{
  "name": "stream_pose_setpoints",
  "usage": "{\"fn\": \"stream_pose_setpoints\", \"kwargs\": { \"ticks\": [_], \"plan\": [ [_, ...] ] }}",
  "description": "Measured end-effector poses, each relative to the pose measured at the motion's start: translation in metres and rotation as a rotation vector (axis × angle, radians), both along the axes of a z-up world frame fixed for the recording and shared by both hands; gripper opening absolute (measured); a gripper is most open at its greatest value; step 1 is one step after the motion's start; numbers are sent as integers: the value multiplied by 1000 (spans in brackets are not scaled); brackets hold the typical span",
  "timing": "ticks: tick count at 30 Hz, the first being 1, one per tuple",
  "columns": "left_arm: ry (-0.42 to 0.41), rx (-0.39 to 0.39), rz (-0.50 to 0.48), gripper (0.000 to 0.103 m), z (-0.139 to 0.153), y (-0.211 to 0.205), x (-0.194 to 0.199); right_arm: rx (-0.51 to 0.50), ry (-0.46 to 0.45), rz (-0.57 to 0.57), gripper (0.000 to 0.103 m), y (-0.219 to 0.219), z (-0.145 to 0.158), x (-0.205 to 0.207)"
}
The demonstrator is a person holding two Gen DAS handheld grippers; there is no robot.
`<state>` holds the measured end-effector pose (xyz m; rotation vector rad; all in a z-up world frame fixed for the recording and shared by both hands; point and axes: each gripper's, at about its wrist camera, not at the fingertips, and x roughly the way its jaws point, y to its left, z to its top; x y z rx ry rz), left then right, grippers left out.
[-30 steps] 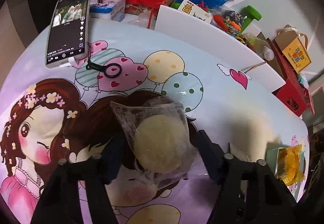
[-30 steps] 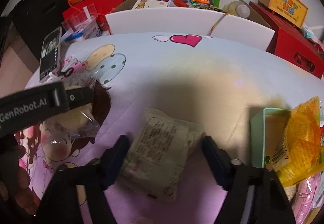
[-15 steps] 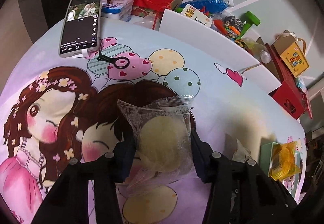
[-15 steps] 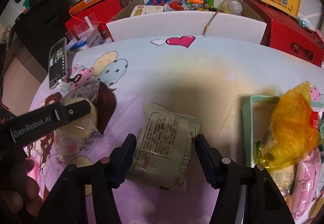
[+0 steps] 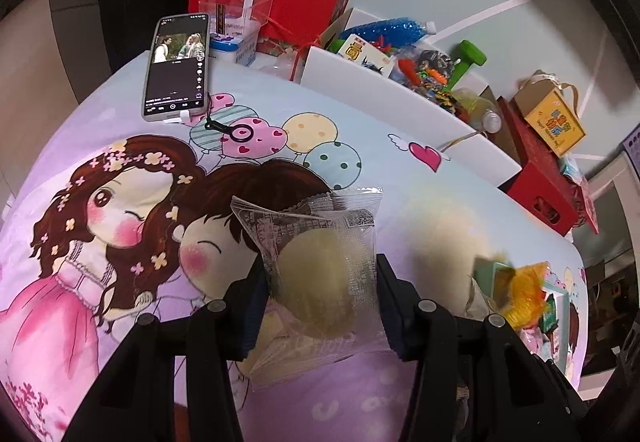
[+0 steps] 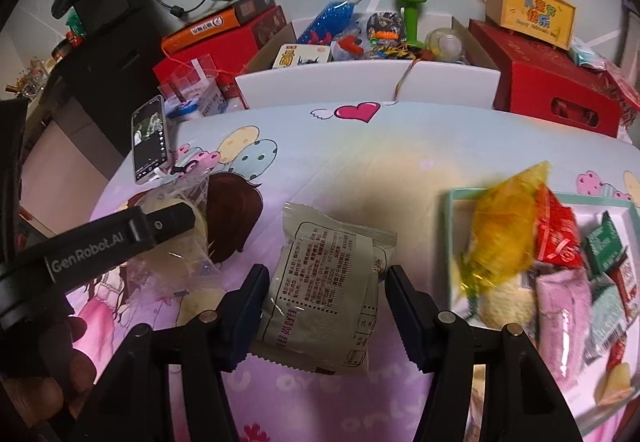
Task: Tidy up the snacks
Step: 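Carry the round cake and white packet over the tray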
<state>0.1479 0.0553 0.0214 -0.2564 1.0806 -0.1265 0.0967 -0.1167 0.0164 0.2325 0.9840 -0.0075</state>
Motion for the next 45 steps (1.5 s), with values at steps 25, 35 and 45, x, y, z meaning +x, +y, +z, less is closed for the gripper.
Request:
{"fn": "stream_pose_setpoints", "kwargs": {
  "ticks": [25, 35, 45],
  "plan": [
    [-19, -4, -122, 52, 11, -50, -49, -11, 1, -140, 63, -63, 13, -71],
    [-38, 26, -231, 52, 15, -99, -57, 4, 5, -258, 64, -112, 11, -82],
    [-48, -21, -398, 52, 20, -159, -75, 20, 1, -433, 64, -173, 12, -105]
  ]
}}
